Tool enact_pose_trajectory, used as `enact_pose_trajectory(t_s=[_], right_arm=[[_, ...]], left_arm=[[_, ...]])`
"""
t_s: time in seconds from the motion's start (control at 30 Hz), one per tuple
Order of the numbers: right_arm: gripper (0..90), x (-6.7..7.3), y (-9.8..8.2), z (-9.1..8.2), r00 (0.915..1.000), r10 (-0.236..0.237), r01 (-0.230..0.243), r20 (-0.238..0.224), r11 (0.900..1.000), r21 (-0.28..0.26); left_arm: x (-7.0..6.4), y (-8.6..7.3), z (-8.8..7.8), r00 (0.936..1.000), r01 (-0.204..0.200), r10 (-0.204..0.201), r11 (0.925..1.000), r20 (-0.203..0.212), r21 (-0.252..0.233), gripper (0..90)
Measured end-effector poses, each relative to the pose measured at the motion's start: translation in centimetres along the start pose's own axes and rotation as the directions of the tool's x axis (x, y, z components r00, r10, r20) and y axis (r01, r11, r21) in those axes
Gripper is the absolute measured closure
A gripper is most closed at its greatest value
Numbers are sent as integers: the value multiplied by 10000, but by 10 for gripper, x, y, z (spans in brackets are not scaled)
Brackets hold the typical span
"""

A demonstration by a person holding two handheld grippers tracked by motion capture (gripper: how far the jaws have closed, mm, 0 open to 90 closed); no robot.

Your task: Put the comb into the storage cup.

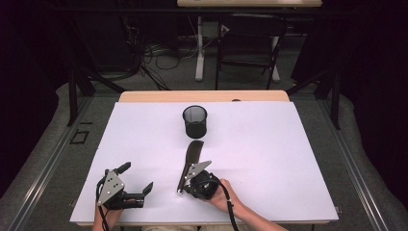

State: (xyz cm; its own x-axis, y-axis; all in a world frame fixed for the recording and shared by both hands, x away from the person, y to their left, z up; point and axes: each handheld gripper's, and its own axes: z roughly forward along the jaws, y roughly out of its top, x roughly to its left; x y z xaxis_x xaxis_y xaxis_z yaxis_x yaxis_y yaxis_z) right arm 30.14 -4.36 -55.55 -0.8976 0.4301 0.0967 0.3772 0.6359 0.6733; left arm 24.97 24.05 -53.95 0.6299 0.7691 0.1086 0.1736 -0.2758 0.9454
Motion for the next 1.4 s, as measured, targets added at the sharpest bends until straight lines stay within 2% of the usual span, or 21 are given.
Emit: enact_pose_trajectory(t_s=[0.5, 0.63, 0.8, 1.0, 1.23, 1.4], right_arm=[[900, 4, 12, 14, 9999, -58, 56, -134, 9999, -139], [841, 3, 11, 9, 9996, -23, 19, -265, 9999, -158], [671, 0, 9, -1, 9997, 12, -19, -227, 9995, -308], [444, -10, 0, -19, 9992, 406, -408, -50, 9983, -414], [254, -26, -17, -45, 9956, 841, -815, 410, 9948, -616], [149, -35, -27, -63, 9908, 1069, -982, 834, 9899, -1025]], left_arm=[[1, 0, -1, 10000, -45, 45, 10000, -36, 23, 1], [1, 0, -2, 10000, -22, 22, 10000, -51, 19, 1], [2, 0, -3, 10000, 7, -7, 10000, -85, 41, 1], [2, 0, -3, 9999, 51, -49, 9998, -118, 174, 1], [2, 2, -2, 9998, 169, -165, 9992, -125, 373, 1], [1, 3, -1, 9996, 280, -277, 9982, -64, 531, 1]])
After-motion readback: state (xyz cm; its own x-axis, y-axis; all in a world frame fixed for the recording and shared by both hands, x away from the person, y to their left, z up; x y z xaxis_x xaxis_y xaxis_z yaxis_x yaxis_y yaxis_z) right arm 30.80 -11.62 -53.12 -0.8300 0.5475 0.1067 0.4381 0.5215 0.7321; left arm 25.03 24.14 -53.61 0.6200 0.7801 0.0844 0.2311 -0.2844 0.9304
